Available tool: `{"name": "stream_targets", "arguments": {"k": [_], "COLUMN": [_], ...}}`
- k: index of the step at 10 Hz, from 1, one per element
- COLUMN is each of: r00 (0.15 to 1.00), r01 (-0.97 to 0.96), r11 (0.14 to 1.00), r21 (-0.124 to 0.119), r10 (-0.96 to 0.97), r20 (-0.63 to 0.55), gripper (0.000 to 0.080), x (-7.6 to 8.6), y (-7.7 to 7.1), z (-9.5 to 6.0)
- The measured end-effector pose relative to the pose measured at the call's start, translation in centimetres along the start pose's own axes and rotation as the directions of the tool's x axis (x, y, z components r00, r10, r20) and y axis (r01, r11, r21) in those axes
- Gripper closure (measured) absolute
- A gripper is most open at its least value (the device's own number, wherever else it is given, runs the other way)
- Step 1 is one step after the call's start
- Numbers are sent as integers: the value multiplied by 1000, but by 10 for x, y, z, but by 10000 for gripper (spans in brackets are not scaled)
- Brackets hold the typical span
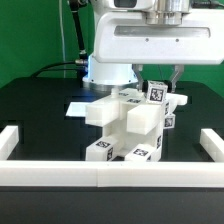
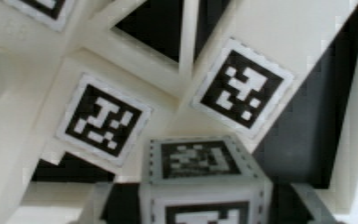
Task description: Assemble chair
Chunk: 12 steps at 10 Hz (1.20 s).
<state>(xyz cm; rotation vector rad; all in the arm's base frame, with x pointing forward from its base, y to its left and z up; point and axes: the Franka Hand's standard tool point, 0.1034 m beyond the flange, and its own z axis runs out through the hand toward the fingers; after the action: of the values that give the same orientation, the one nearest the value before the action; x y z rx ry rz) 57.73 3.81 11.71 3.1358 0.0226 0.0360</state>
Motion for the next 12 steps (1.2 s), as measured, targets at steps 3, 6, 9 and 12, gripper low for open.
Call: {"name": "stream_targets", "arguments": {"k": [3, 6, 9, 12], "r00": [990, 943, 850, 725], "r01": [-144, -334, -527, -689], "r11": [990, 943, 850, 724], "r21": [2, 2, 3, 8], "r10": [144, 334, 527, 689], "r20": [0, 1, 1, 6], "gripper": [514, 512, 512, 512], "x": [0, 0, 0, 0], "y": [0, -1, -1, -2], "z": [0, 0, 0, 0]}}
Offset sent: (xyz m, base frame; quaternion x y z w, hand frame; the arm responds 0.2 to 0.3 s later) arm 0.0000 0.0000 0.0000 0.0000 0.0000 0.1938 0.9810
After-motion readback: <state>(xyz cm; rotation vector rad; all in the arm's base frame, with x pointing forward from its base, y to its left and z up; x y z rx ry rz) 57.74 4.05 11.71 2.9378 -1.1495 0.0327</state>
